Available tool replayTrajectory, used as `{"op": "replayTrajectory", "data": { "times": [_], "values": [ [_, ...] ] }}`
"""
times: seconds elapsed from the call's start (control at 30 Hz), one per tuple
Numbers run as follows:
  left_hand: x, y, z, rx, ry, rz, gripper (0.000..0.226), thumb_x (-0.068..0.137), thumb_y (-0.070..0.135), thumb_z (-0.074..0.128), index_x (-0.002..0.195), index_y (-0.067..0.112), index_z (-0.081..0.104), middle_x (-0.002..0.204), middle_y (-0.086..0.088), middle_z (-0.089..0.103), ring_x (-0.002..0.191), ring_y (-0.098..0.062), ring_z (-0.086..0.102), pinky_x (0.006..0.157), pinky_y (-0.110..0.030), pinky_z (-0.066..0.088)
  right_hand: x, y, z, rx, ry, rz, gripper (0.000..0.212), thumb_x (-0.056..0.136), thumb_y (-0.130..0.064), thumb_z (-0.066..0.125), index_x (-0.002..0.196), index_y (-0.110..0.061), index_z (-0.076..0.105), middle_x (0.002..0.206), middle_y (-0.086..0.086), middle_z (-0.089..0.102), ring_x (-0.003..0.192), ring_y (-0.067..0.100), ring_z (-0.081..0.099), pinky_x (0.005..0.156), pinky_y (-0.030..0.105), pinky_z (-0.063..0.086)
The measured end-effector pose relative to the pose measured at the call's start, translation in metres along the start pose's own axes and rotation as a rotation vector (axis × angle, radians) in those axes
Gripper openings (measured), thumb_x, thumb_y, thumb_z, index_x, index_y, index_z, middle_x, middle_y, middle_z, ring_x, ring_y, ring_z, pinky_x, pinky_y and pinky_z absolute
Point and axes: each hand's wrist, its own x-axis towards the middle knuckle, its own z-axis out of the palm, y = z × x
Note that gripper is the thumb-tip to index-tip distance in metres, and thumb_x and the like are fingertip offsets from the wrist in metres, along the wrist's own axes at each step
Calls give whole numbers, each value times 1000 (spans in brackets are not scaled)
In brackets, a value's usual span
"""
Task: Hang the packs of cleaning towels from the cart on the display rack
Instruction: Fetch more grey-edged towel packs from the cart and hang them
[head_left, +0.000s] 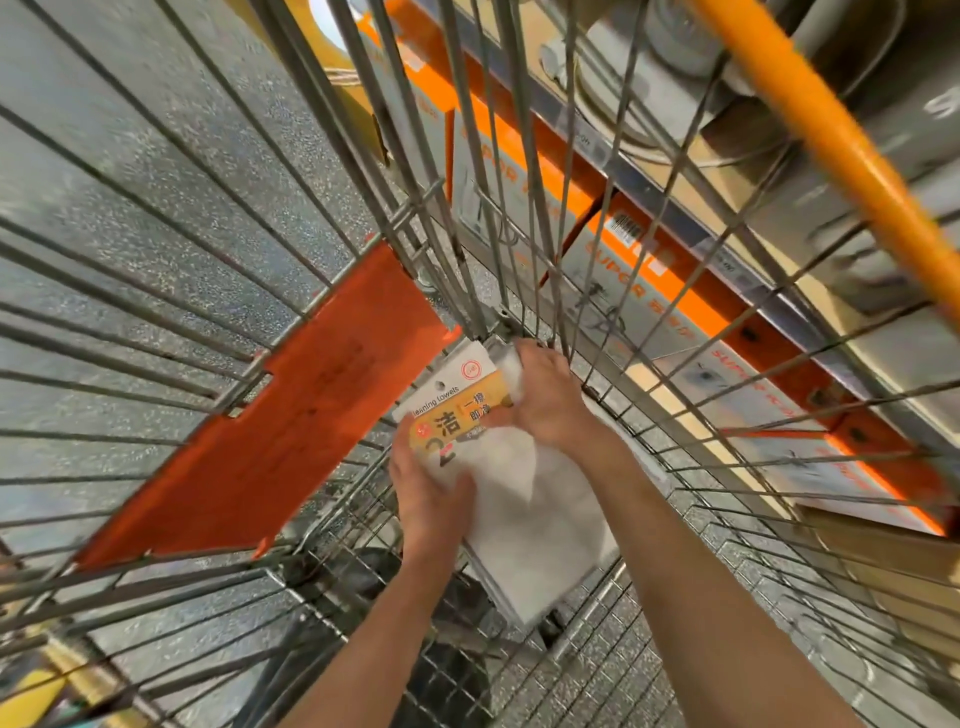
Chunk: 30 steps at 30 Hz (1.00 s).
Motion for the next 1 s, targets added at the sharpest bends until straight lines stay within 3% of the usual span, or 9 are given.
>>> {"op": "replayTrajectory", "data": {
  "times": [0.07,0.13,0.27,0.4,0.67,0.9,1.0],
  "values": [
    [-1,1,-1,-36,-8,-13,92,82,-11,61,146,39,18,143,-8,41,129,-27,45,106,-52,42,1,-2,-4,74,-17,28,90,53,-34,87,129,-30,40,121,-7,39,130,17,22,101,40,20],
    [-2,2,-2,-81,-22,-23,95,82,-14,61,144,42,16,138,-4,46,127,-25,48,107,-50,42,4,-4,-9,136,-74,62,101,53,-31,87,138,-33,33,115,-7,31,129,16,19,104,41,17],
    [-5,0,-5,-119,-36,-45,97,82,-17,58,143,45,14,132,0,51,121,-21,52,105,-46,44,15,-11,-13,37,-116,53,109,55,-30,88,145,-28,26,136,-2,34,128,22,19,100,41,20],
    [-4,-1,-5,-128,-23,-55,96,83,-16,58,142,45,14,132,-2,53,121,-24,54,105,-49,44,16,-19,-13,-60,-108,43,108,58,-31,87,146,-22,26,135,-1,33,124,24,21,101,41,23],
    [-4,0,-5,-96,-17,-44,98,83,-15,61,146,43,13,151,-3,35,138,-26,37,112,-55,33,3,-13,-9,-23,-34,-25,98,63,-28,84,145,-19,30,150,-4,31,136,19,18,111,39,19],
    [-6,1,-4,-57,-8,-22,100,83,-14,62,147,44,10,155,-6,29,142,-27,30,113,-57,30,-9,-15,-7,77,55,-17,83,58,-27,86,130,-29,43,133,-3,49,125,21,39,102,40,26],
    [-6,1,-4,-6,12,-35,99,84,-12,62,147,44,8,153,-18,30,139,-36,33,111,-57,32,-15,-13,-8,149,24,-17,83,58,-29,86,128,-35,42,126,3,48,115,24,49,93,34,37]
  ]
}}
